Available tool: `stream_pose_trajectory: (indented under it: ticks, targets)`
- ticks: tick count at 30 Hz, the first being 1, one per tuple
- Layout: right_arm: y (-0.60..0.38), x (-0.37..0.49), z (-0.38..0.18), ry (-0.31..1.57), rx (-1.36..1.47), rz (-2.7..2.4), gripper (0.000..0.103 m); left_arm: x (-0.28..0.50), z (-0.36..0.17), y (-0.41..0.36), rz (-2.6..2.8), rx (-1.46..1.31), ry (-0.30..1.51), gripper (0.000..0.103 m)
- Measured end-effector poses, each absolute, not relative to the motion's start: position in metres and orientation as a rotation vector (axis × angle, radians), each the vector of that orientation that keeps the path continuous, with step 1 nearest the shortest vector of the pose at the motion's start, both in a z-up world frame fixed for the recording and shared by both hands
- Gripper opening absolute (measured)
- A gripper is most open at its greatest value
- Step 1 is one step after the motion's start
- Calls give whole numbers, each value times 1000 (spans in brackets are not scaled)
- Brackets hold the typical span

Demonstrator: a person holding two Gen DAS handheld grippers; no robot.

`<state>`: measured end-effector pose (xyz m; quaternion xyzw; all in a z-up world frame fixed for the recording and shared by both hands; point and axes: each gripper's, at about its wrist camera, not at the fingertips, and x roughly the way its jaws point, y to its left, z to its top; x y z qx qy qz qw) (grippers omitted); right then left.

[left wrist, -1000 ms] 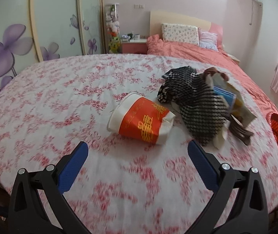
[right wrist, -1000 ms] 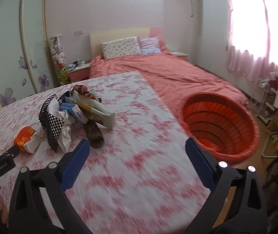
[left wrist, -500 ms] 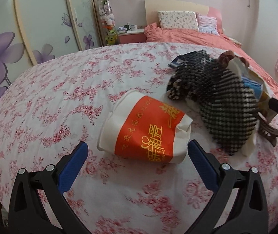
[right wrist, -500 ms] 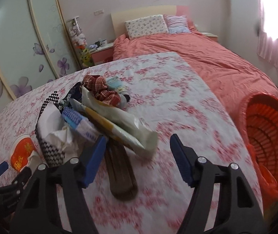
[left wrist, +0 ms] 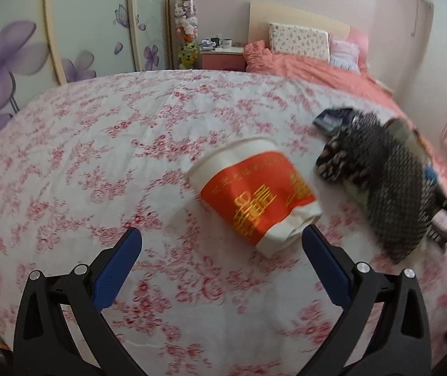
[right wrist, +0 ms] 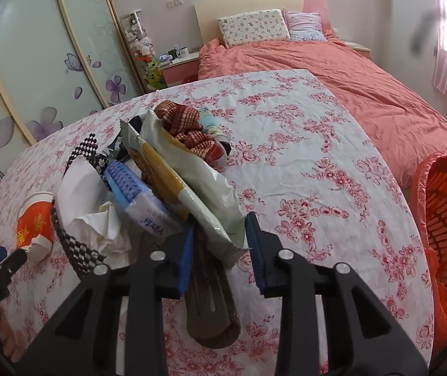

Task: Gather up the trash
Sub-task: 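Grasp the orange paper cup with the left tool while the right tool grasps the snack bag, then carry cup and bag to the orange basket and open both tools over it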

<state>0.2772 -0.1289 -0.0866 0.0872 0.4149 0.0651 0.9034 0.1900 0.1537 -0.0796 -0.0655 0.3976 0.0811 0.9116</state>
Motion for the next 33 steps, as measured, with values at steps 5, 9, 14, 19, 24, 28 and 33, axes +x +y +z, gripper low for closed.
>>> stream_pose_trajectory:
  ticks: [5, 9, 14, 19, 24, 28, 33]
  targets:
    - [-126, 281, -83, 852, 185, 146, 37, 207, -80, 139, 156, -141, 836, 101]
    - [-119, 284, -83, 854, 155, 153, 35, 220, -84, 135, 178, -144, 862, 101]
    - [-120, 277, -78, 840, 160, 173, 23, 229, -90, 140, 188, -170, 894, 97]
    - [-119, 264, -64, 788, 143, 185, 22, 230, -94, 144, 175, -191, 902, 77]
    - [-122, 252, -51, 749, 151, 191, 22, 226, -89, 146, 157, -189, 878, 75]
    - [-131, 243, -43, 719, 166, 176, 22, 220, -78, 144, 152, -168, 851, 74]
    - [-144, 231, -31, 679, 186, 148, 22, 212, -60, 136, 140, -142, 804, 74]
